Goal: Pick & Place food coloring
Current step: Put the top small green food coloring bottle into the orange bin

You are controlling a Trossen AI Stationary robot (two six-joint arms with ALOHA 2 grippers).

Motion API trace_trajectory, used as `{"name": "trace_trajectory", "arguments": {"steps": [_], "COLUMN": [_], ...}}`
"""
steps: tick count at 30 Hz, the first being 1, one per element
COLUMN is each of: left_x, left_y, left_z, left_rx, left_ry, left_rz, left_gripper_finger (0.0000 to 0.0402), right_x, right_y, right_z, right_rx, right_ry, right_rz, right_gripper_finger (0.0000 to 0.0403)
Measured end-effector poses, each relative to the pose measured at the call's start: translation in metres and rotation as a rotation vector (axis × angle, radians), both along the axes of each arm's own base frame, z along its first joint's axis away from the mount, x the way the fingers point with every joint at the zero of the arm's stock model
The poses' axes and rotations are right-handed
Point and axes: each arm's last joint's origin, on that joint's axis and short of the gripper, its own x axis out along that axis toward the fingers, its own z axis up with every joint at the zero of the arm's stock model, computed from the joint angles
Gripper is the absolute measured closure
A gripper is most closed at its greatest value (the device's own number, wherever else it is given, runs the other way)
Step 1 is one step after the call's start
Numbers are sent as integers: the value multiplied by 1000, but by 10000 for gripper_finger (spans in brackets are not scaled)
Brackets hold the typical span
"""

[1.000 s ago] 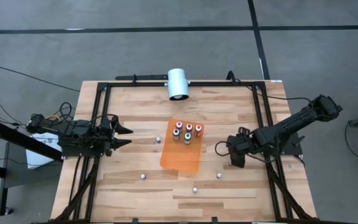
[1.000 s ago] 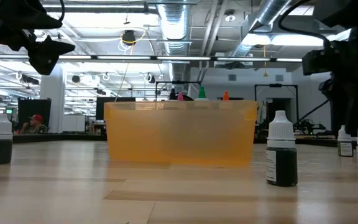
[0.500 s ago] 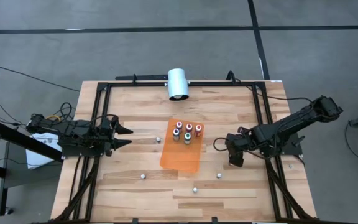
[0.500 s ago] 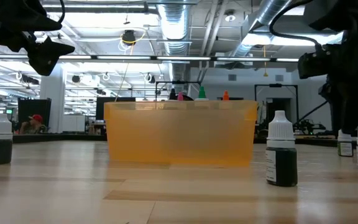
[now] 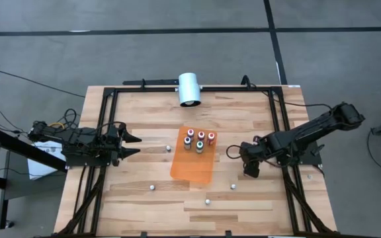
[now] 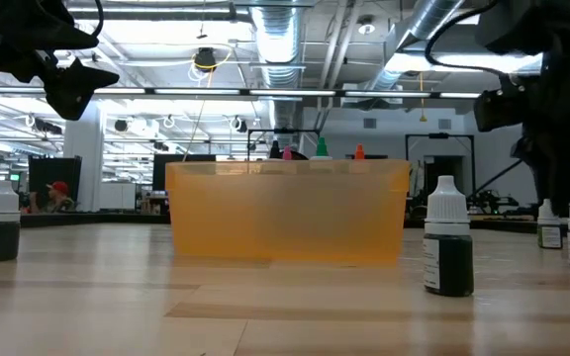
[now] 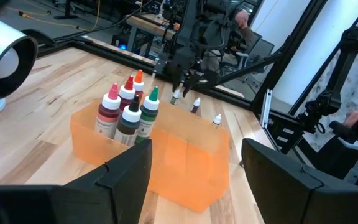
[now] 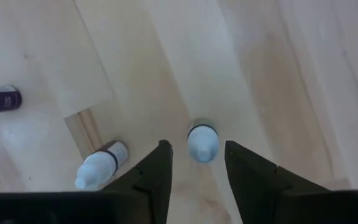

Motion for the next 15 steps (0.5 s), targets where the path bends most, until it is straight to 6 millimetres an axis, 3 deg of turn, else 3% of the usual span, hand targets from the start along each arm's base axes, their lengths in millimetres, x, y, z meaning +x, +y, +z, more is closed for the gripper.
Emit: {"name": "trace_trajectory", "arguments": {"steps": [15], "left_x": [0], "left_y": [0], "left_z": [0], "left_rx": [2], "left_ry": [0], "left_rz": [0], "left_gripper_finger": [161], "right_x": [8], "right_y": [1], "right_z": [-22], "right_rx": [-16], "right_ry": [126], "right_rz": [-6], "right_gripper_finger": [280]}}
